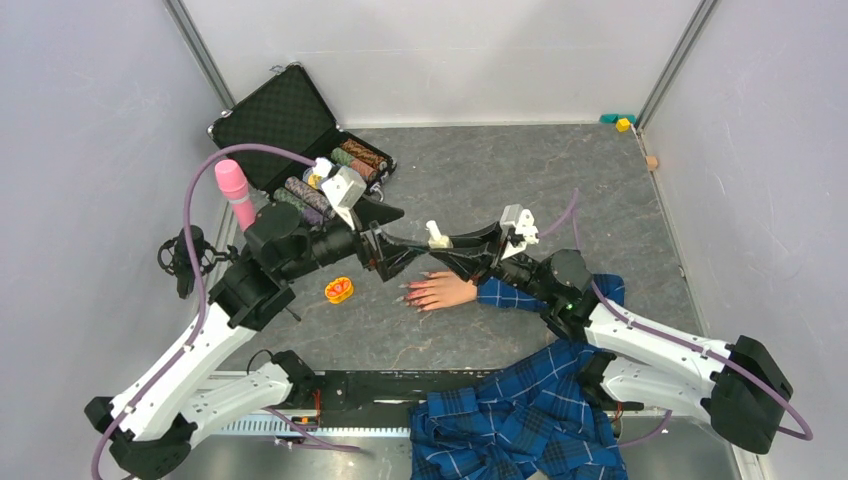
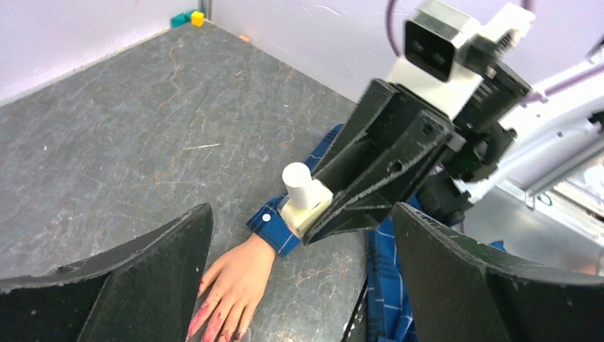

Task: Paint the nails
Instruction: Screw the nail polish bottle.

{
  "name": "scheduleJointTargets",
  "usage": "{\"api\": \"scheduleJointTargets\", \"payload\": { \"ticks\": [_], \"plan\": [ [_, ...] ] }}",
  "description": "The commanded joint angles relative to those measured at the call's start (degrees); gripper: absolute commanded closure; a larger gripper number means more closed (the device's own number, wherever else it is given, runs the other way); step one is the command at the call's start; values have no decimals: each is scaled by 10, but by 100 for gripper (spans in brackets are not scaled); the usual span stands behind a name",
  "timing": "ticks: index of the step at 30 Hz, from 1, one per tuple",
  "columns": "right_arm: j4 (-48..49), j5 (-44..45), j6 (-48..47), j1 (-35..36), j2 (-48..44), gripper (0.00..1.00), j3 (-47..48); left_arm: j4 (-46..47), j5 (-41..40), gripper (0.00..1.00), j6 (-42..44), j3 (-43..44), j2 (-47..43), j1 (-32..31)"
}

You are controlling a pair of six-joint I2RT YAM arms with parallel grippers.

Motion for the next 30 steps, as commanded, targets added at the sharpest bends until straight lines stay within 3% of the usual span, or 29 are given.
{"api": "scheduleJointTargets", "payload": {
  "ticks": [1, 10, 19, 25, 30],
  "plan": [
    [-28, 103, -54, 17, -1, 100, 25, 16, -55, 0, -84, 27, 46, 3],
    [-82, 253, -113, 66, 20, 100, 44, 41, -7, 4, -144, 13, 118, 22],
    [-105, 298, -140, 93, 51, 100, 70, 55, 17, 37, -147, -6, 127, 45],
    [-106, 303, -144, 99, 57, 100, 75, 54, 36, 43, -147, -7, 139, 52],
    [-107, 306, -146, 102, 60, 100, 77, 56, 44, 41, -153, -10, 146, 57]
  ]
}}
